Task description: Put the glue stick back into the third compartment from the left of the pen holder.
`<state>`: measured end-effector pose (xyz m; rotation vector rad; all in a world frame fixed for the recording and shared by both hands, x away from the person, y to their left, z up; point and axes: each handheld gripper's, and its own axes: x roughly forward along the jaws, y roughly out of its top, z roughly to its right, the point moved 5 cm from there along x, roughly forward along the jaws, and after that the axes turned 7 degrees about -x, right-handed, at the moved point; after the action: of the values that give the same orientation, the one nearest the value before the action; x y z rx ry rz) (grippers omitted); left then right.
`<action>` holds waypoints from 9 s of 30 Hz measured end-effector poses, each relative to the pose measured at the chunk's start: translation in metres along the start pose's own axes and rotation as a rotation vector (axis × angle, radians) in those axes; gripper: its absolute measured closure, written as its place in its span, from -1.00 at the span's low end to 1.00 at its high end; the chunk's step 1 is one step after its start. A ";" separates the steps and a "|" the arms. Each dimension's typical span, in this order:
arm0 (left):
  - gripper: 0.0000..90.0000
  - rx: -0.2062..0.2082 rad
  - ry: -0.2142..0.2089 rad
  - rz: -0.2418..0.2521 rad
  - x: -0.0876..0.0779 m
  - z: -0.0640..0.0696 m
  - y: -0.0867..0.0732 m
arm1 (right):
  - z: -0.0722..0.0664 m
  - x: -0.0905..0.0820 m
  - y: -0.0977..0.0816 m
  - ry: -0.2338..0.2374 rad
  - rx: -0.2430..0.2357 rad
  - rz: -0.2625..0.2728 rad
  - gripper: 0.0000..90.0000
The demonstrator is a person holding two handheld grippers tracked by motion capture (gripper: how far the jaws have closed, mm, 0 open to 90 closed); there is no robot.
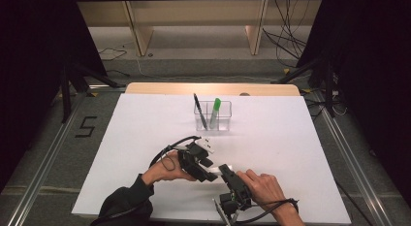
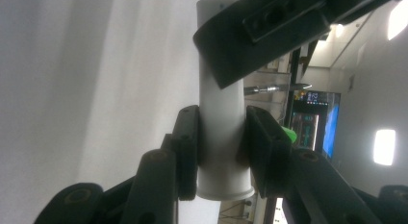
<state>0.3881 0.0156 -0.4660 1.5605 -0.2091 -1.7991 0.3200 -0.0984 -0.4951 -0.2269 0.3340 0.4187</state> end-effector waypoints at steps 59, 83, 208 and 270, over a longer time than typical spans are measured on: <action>0.56 -0.045 -0.089 -0.039 0.002 -0.009 0.003 | 0.007 -0.012 -0.016 0.025 0.134 0.023 0.02; 0.56 -0.286 0.123 0.411 -0.022 -0.047 0.016 | 0.009 -0.021 -0.082 0.233 1.182 0.122 -0.22; 0.55 -0.439 0.467 0.579 0.015 -0.133 0.125 | -0.020 -0.058 -0.094 0.305 1.610 0.248 -0.39; -0.64 -0.348 0.180 0.625 -0.047 -0.074 0.027 | -0.021 -0.058 -0.094 0.308 1.630 0.246 -0.41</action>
<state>0.4662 0.0492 -0.4319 1.2208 -0.2484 -1.1318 0.3051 -0.2085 -0.4793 1.3652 0.9050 0.2437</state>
